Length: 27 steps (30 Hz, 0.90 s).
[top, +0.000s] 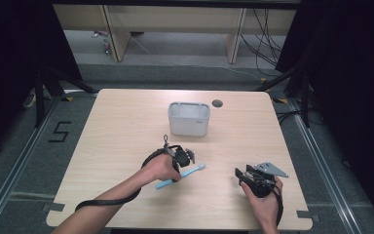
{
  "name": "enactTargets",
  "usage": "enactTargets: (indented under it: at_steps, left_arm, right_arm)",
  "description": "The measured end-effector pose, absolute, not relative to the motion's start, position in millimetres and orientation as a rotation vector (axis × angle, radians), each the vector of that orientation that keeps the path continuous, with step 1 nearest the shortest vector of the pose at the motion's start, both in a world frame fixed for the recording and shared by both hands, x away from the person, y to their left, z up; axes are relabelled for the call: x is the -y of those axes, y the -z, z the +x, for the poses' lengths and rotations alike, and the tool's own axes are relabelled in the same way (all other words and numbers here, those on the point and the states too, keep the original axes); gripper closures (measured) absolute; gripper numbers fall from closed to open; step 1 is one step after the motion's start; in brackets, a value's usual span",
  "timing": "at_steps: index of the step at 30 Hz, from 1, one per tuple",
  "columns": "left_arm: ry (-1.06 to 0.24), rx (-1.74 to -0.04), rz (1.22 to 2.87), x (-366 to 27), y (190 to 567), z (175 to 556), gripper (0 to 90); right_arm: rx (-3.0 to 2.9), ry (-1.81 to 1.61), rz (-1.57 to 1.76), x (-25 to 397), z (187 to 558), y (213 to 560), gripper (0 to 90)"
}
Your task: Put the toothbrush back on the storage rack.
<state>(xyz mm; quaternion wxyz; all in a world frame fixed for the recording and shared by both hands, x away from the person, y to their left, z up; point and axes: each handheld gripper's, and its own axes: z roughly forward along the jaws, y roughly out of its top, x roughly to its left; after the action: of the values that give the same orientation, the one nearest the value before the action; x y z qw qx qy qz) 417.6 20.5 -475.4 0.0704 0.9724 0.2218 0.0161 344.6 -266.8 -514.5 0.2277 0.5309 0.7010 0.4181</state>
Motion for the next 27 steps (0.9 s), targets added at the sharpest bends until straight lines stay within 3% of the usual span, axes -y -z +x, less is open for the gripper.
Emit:
enactTargets:
  at_steps: [10, 27]
  left_arm:
    - [-0.086, -0.629, 2.862, -27, 465, 415, 78.9]
    - [-0.244, -0.665, 2.496, -69, 453, 408, 78.9]
  right_arm:
    - [-1.91, -1.191, 1.506, 263, 344, 516, 49.3]
    - [-1.93, -1.163, 1.458, 265, 344, 515, 49.1]
